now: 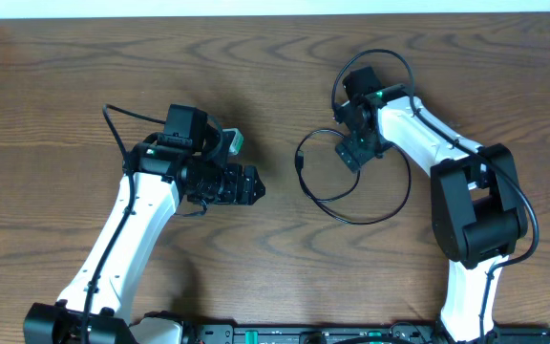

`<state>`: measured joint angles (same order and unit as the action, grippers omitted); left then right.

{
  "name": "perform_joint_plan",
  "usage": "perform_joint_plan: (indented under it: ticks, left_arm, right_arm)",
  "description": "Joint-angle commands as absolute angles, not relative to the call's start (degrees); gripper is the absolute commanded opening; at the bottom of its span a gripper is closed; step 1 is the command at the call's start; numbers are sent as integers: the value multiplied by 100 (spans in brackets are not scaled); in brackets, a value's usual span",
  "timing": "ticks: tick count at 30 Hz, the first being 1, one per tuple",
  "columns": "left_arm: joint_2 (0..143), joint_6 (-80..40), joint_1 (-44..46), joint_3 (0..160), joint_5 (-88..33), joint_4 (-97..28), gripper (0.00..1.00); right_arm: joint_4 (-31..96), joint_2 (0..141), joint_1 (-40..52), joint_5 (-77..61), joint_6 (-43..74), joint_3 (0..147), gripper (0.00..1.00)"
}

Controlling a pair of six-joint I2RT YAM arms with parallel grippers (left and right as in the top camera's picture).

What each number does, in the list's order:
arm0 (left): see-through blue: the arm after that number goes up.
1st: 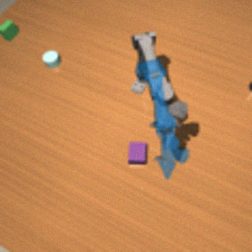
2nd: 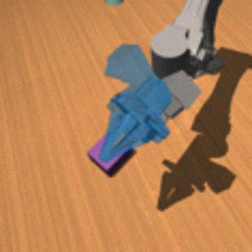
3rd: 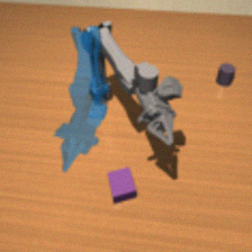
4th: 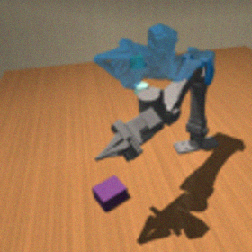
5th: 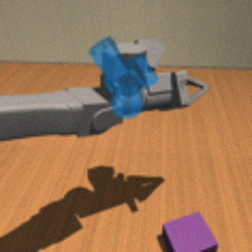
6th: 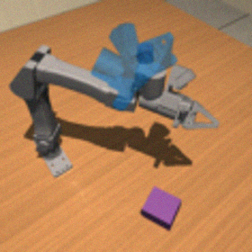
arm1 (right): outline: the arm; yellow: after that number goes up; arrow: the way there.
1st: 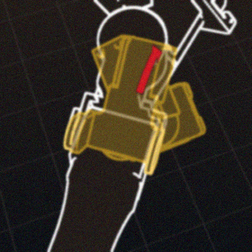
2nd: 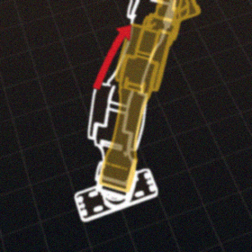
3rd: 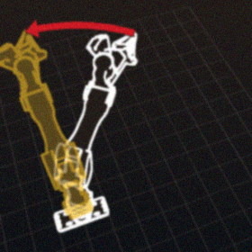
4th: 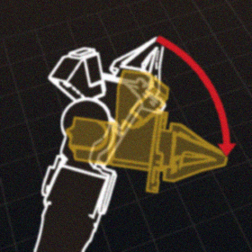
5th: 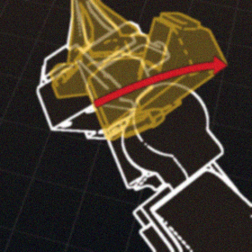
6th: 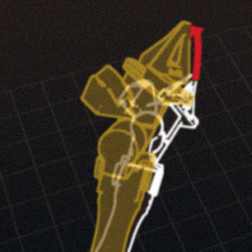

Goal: Untangle cables
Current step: 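Return right gripper to the black cable loop and grasp it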

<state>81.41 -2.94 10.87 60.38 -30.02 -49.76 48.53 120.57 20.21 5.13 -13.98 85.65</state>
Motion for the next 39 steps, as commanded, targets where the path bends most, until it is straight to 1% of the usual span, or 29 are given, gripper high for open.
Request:
perform_joint_plan:
  ticks: [1, 5, 9, 12, 14, 17, 21, 25, 27, 28, 30, 37, 39]
  left_arm:
    - [8068, -217, 1063, 6189, -2971, -4991, 84]
    - [8068, -217, 1063, 6189, -2971, -5011, 84]
    - [8068, -217, 1063, 6189, -2971, -5050, 84]
    - [8068, -215, 1063, 6189, -2971, -5050, 84]
    - [8068, -217, 1063, 6189, -2971, -5052, 84]
    - [8068, -217, 1063, 6189, -2971, -5052, 84]
    - [8068, -217, 1063, 6189, -2974, -5052, 84]
    - [8068, -217, 1063, 6189, -2974, -5052, 84]
    - [8068, -217, 1063, 6189, -2971, -5052, 84]
    - [8068, -220, 1063, 6189, -2974, -5052, 84]
    - [8068, -220, 1063, 6189, -2974, -5052, 84]
    - [8068, -220, 1068, 6189, -2976, -5052, 84]
    - [8068, -220, 1068, 6189, -2976, -5052, 84]
  right_arm:
    - [4823, 12025, 2034, 196, -1310, 8525, 90]
    - [4772, 12025, 2025, 357, -1409, 8484, 92]
    - [4668, 12033, 1942, 1116, -1444, 8429, 95]
    - [4668, 12033, 1833, 1299, -1546, 8429, 95]
    - [4676, 12033, 1741, 1295, -1546, 8429, 95]
    - [4711, 12033, 1608, 1055, -1546, 8401, 92]
    - [4659, 12033, 1476, 523, -1546, 8224, 91]
    - [4425, 12036, 1466, 469, -1549, 7852, 91]
    - [4320, 12036, 1468, 425, -1546, 7679, 89]
    - [4274, 12033, 1466, 388, -1546, 7572, 86]
    - [4167, 12033, 1468, 390, -1546, 7376, 84]
    - [3570, 12036, 1433, 434, -1544, 6611, 82]
    - [3409, 12033, 1389, 432, -1492, 6449, 75]
